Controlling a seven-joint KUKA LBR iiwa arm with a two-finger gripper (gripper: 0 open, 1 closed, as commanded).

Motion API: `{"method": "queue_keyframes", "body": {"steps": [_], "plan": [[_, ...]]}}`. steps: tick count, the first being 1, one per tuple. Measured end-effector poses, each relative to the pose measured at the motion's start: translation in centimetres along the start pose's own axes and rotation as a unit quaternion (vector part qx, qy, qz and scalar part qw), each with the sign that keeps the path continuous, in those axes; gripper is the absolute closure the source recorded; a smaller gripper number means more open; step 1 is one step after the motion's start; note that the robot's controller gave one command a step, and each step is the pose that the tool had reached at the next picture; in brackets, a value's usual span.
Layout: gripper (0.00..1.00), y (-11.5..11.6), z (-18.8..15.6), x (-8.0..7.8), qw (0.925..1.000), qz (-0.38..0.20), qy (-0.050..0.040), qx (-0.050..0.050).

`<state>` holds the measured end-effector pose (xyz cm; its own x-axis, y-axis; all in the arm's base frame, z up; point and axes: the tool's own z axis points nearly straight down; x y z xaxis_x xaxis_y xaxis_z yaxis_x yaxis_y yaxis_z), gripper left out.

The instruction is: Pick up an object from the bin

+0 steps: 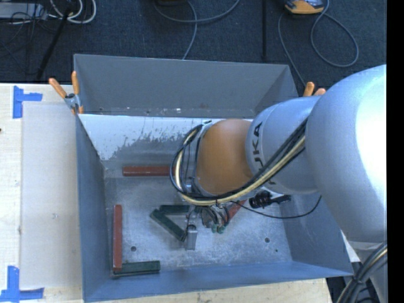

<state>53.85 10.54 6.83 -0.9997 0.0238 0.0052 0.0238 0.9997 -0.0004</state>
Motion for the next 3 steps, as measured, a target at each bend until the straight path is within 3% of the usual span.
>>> {"method": "queue_keyframes", "body": {"steps": [1, 2, 3], "plan": [[0.00, -1.8, -0.2, -2.0, 0.9998, 0.020, -0.0027, -0.001], [1.00, -1.8, -0.5, -2.1, 0.9998, 0.021, -0.0031, -0.001], [1.00, 2.3, -0.6, -8.1, 0.9995, 0.031, -0.0065, -0.001]]}}
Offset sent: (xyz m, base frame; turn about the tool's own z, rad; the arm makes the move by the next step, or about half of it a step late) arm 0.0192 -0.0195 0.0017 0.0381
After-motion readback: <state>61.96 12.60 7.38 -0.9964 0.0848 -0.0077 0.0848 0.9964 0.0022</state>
